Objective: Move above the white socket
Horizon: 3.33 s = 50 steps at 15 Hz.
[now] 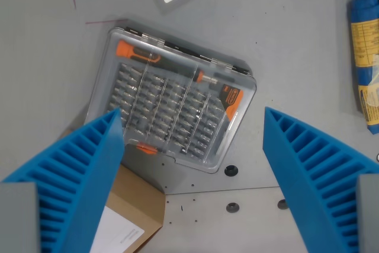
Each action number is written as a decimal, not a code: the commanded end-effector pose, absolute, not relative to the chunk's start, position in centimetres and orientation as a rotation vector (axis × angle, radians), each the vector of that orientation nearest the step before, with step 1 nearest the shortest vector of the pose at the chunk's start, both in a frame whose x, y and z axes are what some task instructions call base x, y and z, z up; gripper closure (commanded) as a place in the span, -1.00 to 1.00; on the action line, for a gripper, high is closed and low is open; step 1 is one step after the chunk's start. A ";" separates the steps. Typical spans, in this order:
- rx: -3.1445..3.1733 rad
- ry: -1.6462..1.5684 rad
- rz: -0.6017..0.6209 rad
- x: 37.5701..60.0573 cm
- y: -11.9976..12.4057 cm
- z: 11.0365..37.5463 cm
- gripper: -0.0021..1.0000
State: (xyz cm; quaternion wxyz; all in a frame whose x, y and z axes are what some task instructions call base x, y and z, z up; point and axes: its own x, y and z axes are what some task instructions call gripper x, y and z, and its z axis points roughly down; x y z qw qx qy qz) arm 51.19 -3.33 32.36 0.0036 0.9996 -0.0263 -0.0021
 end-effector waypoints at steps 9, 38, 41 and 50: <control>3.133 -0.048 0.001 51.3 -3.3 32.4 -1.00; 3.095 0.415 -0.024 56.1 -3.1 25.4 -1.00; 3.089 0.463 -0.032 56.8 -3.1 24.2 -1.00; 3.067 0.585 0.030 58.3 -3.2 21.2 -1.00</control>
